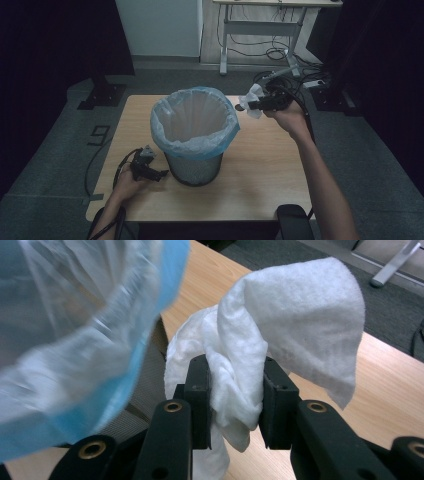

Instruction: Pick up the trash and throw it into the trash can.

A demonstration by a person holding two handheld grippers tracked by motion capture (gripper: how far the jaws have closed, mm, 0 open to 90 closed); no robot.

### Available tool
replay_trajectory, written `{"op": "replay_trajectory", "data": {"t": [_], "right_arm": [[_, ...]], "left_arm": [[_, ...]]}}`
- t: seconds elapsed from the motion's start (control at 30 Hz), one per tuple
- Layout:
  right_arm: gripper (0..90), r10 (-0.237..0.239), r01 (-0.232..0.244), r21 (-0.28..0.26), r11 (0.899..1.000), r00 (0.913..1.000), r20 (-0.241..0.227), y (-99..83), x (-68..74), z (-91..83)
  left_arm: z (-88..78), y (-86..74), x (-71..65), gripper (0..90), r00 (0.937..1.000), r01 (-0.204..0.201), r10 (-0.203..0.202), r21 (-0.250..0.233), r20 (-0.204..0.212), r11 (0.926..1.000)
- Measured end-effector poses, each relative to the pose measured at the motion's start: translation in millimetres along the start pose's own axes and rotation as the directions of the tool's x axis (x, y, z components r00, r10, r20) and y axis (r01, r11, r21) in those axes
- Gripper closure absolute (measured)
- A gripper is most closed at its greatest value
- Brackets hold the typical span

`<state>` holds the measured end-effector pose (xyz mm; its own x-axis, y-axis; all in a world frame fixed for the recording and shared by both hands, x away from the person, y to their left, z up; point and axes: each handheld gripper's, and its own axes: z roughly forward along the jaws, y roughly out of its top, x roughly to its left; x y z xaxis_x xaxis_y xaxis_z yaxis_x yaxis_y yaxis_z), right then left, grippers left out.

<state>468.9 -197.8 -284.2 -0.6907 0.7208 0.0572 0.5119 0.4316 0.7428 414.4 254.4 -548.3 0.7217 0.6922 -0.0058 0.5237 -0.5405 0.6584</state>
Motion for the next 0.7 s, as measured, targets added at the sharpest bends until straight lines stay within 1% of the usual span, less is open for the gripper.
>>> {"op": "replay_trajectory", "data": {"t": [0.03,0.1,0.13,0.17,0.2,0.23,0.27,0.3,0.4,0.43,0.47,0.5,0.53,0.57,0.6,0.7], "right_arm": [[69.8,0.0,0.0,0.0,1.0,1.0,0.0,0.0,0.0,0.0],[69.9,-0.003,0.003,-0.01,1.0,0.9999,-0.012,5.7,3.6,-2.9],[69.9,-0.014,0.014,-0.016,1.0,0.9998,-0.017,12.3,8.4,-5.5],[69.9,-0.014,0.014,-0.016,1.0,0.9998,-0.017,12.3,8.4,-5.5],[69.9,-0.022,0.021,-0.024,1.0,0.9994,-0.026,17.3,12.8,-7.0],[69.9,-0.022,0.021,-0.024,1.0,0.9994,-0.026,17.3,12.8,-7.0],[69.8,-0.028,0.027,-0.026,0.999,0.9992,-0.03,20.2,15.8,-7.7],[69.8,-0.046,0.045,-0.03,0.999,0.9983,-0.036,26.6,23.3,-8.8],[69.8,-0.067,0.065,-0.036,0.997,0.9965,-0.05,34.2,32.6,-8.3],[69.8,-0.067,0.065,-0.036,0.997,0.9965,-0.05,34.2,32.6,-8.3],[69.9,-0.083,0.081,-0.036,0.996,0.9948,-0.058,40.4,40.4,-6.4],[69.9,-0.083,0.081,-0.036,0.996,0.9948,-0.058,40.4,40.4,-6.4],[69.8,-0.094,0.092,-0.038,0.995,0.9932,-0.069,44.9,46.0,-3.8],[69.8,-0.094,0.092,-0.038,0.995,0.9932,-0.069,44.9,46.0,-3.8],[69.8,-0.11,0.107,-0.037,0.994,0.9909,-0.079,50.1,53.2,0.8],[69.7,-0.129,0.126,-0.036,0.991,0.9872,-0.094,55.4,61.6,8.3]], "left_arm": [[0.0,0.0,0.0,0.0,1.0,0.0,0.0,0.0,0.0,1.0],[0.0,0.0,0.0,0.0,1.0,0.0,0.0,0.0,0.0,1.0],[0.0,0.0,0.0,0.0,1.0,0.0,0.0,0.0,0.0,1.0],[0.0,0.0,0.0,0.0,1.0,0.0,0.0,0.0,0.0,1.0],[0.0,0.0,0.0,0.0,1.0,0.0,0.0,0.0,0.0,1.0],[0.0,0.0,0.0,0.0,1.0,0.0,0.0,0.0,0.0,1.0],[0.0,0.0,-0.1,0.0,1.0,0.001,-0.001,0.0,0.0,1.0],[0.0,0.0,-0.1,0.0,1.0,0.001,-0.001,0.0,0.0,1.0],[0.0,0.0,0.0,0.0,1.0,0.0,0.0,0.0,0.0,1.0],[0.0,0.0,0.0,0.0,1.0,0.0,0.0,0.0,0.0,1.0],[0.0,0.0,0.0,0.0,1.0,0.0,0.0,0.0,0.0,1.0],[0.0,0.0,0.0,0.0,1.0,0.0,0.0,0.0,0.0,1.0],[0.0,0.0,0.0,0.0,1.0,0.0,0.0,0.0,0.0,1.0],[0.0,0.0,0.0,0.0,1.0,0.0,0.0,0.0,0.0,1.0],[0.0,0.0,0.0,0.0,1.0,0.0,0.0,0.0,0.0,1.0],[0.0,0.0,0.0,0.0,1.0,0.0,0.0,0.0,0.0,1.0]]}}
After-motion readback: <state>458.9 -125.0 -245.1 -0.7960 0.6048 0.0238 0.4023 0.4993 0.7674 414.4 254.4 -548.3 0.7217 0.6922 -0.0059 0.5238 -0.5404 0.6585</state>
